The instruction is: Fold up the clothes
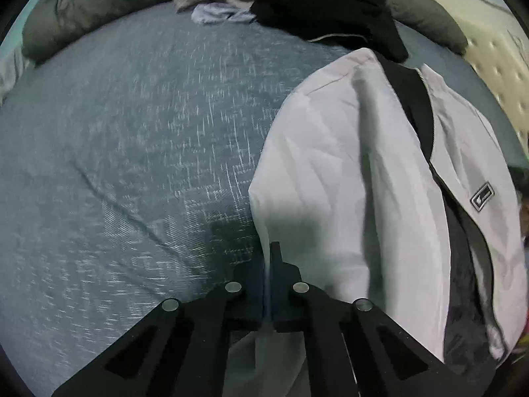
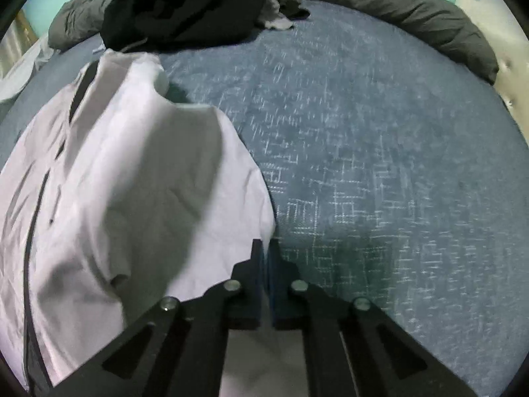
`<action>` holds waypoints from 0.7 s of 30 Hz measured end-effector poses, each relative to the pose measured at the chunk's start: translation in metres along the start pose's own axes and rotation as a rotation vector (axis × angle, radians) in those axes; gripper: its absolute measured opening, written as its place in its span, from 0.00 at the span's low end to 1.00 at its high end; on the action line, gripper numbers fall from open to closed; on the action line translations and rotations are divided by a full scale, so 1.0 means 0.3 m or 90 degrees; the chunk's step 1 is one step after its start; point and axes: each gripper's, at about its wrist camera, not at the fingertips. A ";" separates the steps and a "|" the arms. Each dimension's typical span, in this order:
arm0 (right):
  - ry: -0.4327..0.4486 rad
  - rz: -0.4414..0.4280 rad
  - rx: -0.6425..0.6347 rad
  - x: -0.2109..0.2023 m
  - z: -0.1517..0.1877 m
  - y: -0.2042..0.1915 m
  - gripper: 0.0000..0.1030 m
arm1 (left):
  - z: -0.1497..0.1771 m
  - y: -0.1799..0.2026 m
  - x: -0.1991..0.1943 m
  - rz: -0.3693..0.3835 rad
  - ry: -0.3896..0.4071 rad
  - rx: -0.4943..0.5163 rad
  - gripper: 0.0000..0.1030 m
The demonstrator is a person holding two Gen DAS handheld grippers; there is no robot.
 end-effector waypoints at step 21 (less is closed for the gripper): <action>0.125 0.184 0.085 -0.376 -0.193 0.328 0.01 | -0.187 -0.291 -0.133 -0.149 0.055 -0.045 0.01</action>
Point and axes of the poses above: each gripper's, at about its wrist camera, not at the fingertips, and x roughly the way its jaws point, y to its right, z to its underside, and after that the axes turned 15 degrees about -z, right-handed
